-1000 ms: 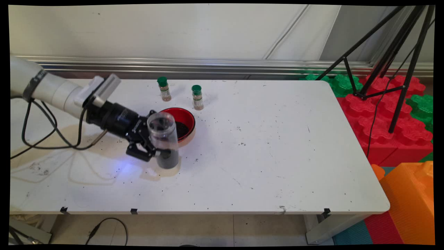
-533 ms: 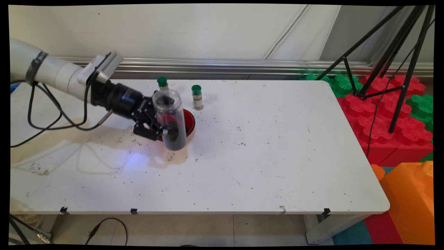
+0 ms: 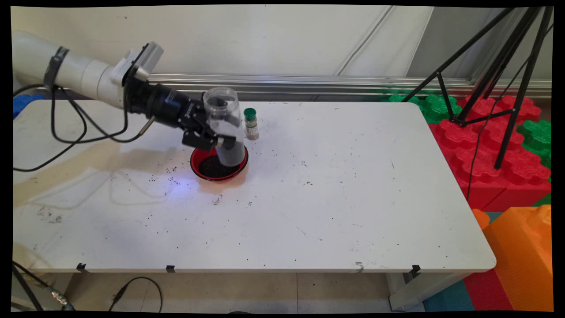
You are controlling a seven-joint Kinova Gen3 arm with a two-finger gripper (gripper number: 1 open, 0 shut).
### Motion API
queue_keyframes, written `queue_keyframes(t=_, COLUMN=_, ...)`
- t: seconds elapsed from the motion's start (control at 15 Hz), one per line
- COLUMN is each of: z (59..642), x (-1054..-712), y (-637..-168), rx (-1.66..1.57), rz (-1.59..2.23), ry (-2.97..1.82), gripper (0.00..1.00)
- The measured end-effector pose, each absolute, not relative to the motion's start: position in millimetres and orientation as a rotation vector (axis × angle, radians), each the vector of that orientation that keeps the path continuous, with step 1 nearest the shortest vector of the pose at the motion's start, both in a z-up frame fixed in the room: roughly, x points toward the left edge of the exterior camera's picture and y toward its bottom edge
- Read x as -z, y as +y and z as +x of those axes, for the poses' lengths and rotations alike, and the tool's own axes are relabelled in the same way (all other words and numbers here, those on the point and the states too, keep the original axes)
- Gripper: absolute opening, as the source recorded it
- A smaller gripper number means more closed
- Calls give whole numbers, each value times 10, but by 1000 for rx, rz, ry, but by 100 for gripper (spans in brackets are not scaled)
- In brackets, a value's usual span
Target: Pour the black seasoning powder in the red bowl
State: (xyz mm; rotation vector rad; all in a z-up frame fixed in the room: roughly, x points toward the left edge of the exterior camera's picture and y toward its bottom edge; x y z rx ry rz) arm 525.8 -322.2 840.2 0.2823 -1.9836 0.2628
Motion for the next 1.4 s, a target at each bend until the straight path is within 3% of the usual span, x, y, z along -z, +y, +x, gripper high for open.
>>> queue_keyframes(t=0.73, z=5477, x=-8475, y=-3851, rx=-452, rz=292, ry=-2003, gripper=0)
queue_keyframes(t=1.4, z=5655, x=-8362, y=-4124, rx=-600, rz=186, ry=-2056, gripper=0)
